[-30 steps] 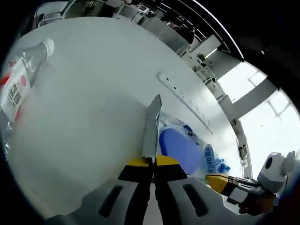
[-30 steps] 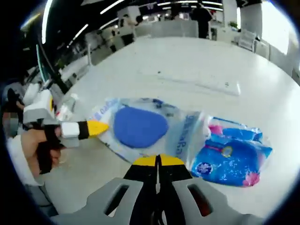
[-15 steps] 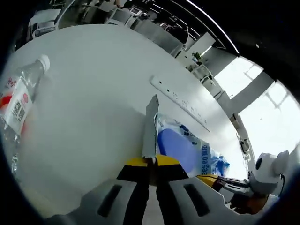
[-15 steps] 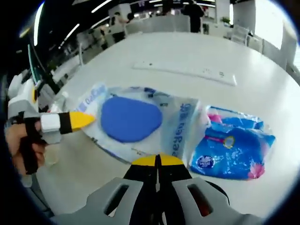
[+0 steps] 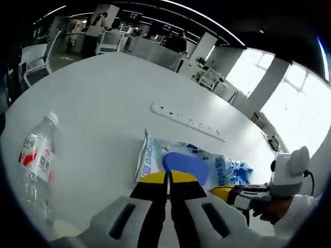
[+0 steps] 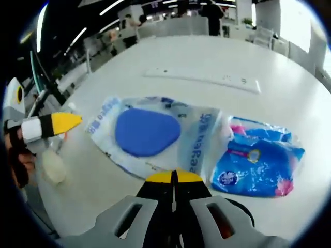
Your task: Arrange the tabletop items into an orderly group along one side of the table until the central work area is clear of visible clutter.
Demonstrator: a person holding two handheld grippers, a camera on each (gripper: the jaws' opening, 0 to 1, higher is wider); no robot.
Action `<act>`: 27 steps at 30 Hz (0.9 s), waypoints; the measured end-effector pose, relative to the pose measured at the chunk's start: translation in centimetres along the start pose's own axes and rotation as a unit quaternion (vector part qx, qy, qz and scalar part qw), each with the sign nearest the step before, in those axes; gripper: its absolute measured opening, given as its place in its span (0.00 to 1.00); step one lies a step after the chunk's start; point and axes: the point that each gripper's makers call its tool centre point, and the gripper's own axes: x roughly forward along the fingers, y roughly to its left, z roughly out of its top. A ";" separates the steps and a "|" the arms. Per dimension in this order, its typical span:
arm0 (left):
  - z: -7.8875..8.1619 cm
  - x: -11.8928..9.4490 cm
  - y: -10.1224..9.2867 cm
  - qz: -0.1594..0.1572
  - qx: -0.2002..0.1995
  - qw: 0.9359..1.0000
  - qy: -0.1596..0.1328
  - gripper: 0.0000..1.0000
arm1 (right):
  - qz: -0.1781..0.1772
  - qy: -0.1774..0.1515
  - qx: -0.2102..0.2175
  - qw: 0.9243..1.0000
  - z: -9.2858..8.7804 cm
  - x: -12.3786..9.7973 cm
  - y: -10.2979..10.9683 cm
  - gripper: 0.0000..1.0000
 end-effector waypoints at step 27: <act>-3.5 2.9 3.3 0.049 0.025 0.997 0.045 0.00 | 0.030 -0.014 0.014 0.999 -0.1 0.0 0.0 0.00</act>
